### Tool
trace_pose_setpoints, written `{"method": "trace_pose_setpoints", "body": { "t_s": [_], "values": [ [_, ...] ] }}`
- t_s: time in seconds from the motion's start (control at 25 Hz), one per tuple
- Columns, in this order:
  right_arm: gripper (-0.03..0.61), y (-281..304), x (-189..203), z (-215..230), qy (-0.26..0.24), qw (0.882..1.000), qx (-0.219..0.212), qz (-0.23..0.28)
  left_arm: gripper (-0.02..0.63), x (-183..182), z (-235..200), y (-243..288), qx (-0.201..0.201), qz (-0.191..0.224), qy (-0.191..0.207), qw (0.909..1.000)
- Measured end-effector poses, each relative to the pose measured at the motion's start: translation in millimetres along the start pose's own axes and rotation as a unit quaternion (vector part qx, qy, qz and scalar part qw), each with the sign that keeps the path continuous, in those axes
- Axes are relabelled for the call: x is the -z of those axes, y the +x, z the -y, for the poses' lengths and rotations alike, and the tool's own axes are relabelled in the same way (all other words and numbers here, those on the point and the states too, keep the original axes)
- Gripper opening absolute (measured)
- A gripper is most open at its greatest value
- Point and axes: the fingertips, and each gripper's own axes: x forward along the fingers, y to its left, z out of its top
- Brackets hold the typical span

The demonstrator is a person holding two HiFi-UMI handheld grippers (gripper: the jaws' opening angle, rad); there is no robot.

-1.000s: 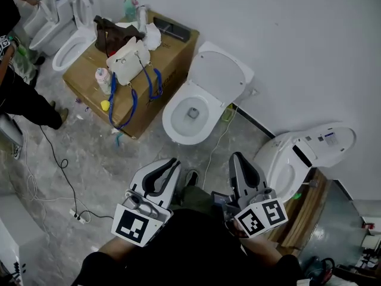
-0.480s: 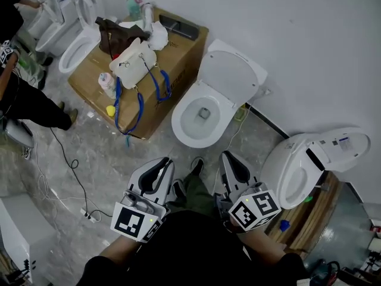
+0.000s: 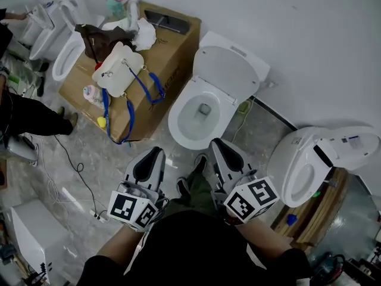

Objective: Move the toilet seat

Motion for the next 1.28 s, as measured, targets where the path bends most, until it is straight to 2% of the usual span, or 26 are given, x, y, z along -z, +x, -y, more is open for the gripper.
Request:
{"method": "trace_pose_setpoints", "body": {
  "t_s": [0.12,0.24,0.4,0.52,0.68,0.92,1.04,1.16,1.28],
  "values": [
    [0.035,20,-3,26,0.018,1.0,-0.005,-0.009,0.041,14,-13,34,-0.01,-0.025,-0.012,0.9996],
    [0.034,30,-12,65,0.06,0.997,0.034,0.02,0.041,35,-23,62,-0.013,-0.061,-0.025,0.9977],
    [0.035,50,-19,112,0.129,0.988,0.067,0.059,0.041,63,-43,95,-0.02,-0.099,-0.079,0.9917],
    [0.035,69,-6,142,0.171,0.981,0.079,0.054,0.041,78,-57,114,-0.037,-0.113,-0.081,0.9896],
    [0.035,85,17,167,0.137,0.985,0.099,0.024,0.041,99,-73,132,-0.053,-0.137,-0.06,0.9874],
    [0.035,107,53,195,0.066,0.992,0.11,-0.003,0.041,140,-97,167,-0.044,-0.164,-0.031,0.9851],
    [0.035,117,83,219,0.045,0.991,0.124,-0.026,0.041,171,-113,186,-0.037,-0.183,-0.024,0.9821],
    [0.035,121,117,246,0.028,0.987,0.151,-0.048,0.041,202,-135,202,-0.037,-0.202,0.009,0.9786],
    [0.035,120,158,278,0.049,0.979,0.182,-0.072,0.041,239,-160,213,-0.037,-0.229,0.018,0.9727]
  ]
}}
